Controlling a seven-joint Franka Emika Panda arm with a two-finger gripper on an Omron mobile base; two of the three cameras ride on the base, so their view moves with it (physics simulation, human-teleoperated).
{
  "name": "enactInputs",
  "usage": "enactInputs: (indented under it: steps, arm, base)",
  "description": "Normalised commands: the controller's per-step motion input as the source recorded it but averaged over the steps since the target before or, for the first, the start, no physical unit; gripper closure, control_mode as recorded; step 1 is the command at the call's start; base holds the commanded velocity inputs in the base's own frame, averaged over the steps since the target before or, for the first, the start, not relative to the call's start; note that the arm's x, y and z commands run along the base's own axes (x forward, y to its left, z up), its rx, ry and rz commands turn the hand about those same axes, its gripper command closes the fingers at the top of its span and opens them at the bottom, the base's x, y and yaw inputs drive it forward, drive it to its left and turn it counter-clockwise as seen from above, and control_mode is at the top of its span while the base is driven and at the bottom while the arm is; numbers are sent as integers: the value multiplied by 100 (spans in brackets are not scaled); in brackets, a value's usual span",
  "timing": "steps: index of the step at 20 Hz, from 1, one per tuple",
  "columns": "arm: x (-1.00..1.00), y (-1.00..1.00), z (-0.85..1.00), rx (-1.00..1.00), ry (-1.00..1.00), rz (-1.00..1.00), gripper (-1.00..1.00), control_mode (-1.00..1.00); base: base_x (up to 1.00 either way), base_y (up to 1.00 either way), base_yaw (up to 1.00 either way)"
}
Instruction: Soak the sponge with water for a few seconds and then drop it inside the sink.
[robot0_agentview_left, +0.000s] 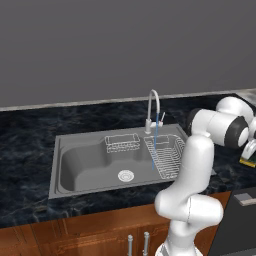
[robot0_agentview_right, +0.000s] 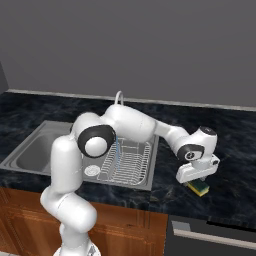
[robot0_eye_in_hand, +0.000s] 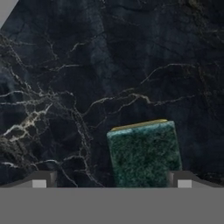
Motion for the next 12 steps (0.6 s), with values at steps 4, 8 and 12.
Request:
enactInputs:
  steps: [4,8,12]
  arm:
    - [12,0,0,0,0,0,-100,-100]
    - [10,0,0,0,0,0,-100,-100]
    - [6,-1,0,0,0,0,-100,-100]
  base:
    - [0,0,0]
    - [0,0,0]
    - [0,0,0]
